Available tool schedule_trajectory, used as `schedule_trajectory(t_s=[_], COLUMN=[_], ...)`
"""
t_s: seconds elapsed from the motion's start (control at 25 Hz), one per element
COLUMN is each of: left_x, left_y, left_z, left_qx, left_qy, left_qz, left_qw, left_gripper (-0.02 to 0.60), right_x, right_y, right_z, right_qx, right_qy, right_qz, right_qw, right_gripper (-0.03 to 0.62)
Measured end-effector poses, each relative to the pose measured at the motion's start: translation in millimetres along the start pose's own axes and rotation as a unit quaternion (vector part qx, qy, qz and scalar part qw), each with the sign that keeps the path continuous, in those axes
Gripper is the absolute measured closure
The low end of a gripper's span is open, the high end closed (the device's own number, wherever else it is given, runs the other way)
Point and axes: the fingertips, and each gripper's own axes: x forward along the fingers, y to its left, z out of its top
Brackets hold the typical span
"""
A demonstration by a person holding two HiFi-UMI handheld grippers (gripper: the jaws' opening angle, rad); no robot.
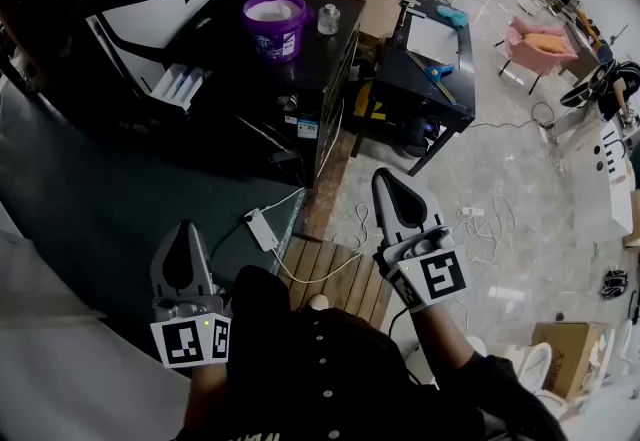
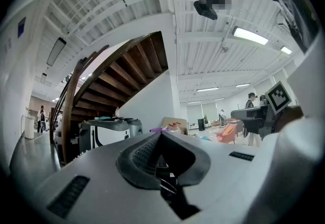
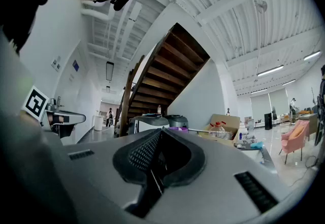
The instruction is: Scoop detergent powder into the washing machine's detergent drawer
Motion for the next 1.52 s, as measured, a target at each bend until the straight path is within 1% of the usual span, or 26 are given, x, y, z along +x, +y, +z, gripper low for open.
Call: schedule_trajectory(t_s=[0.12, 0.28, 0.48, 0.6, 0.68, 0.72, 0.76, 0.8, 0.96, 1.12, 1.4, 1.52], left_x=[-1, -1, -2, -2, -2, -1, -1, -1, 2, 21, 74, 100], left_y=[-1, -2, -2, 0, 1, 2, 2, 3, 14, 37, 84, 106], left_z=[0, -1, -2, -4, -5, -4, -4, -4, -9, -17, -22, -16], left_qx=[0.001, 0.001, 0.000, 0.000, -0.001, -0.001, -0.001, 0.000, 0.003, -0.002, -0.007, -0.008], left_qy=[0.000, -0.002, 0.000, 0.003, 0.004, 0.005, 0.006, 0.007, 0.014, 0.020, 0.017, 0.012], left_qz=[-0.001, 0.000, 0.001, 0.002, 0.003, 0.004, 0.004, 0.005, 0.010, 0.013, 0.003, -0.008], left_qw=[1.0000, 1.0000, 1.0000, 1.0000, 1.0000, 1.0000, 1.0000, 1.0000, 0.9999, 0.9997, 0.9998, 0.9999], left_gripper=[0.572, 0.572, 0.572, 0.572, 0.572, 0.572, 0.572, 0.572, 0.572, 0.572, 0.572, 0.572], right_x=[-1, -6, -1, 1, 1, 3, 5, 7, 22, 50, 120, 152], right_y=[1, -2, 4, 10, 11, 11, 11, 12, 16, 16, 24, 26], right_z=[0, -15, 1, -1, 2, 3, 3, 2, -5, -17, -17, -17], right_qx=[0.001, -0.019, 0.016, 0.017, 0.012, 0.009, 0.006, 0.006, 0.008, 0.003, 0.009, 0.010], right_qy=[-0.001, 0.020, -0.012, -0.012, -0.022, -0.028, -0.028, -0.026, -0.018, -0.007, -0.016, -0.002], right_qz=[0.001, 0.007, 0.005, 0.018, 0.018, 0.016, 0.015, 0.014, 0.014, 0.010, 0.005, -0.003], right_qw=[1.000, 1.000, 1.000, 1.000, 1.000, 0.999, 0.999, 1.000, 1.000, 1.000, 1.000, 1.000], right_gripper=[0.565, 0.565, 0.565, 0.565, 0.562, 0.500, 0.365, 0.322, 0.324, 0.326, 0.342, 0.344])
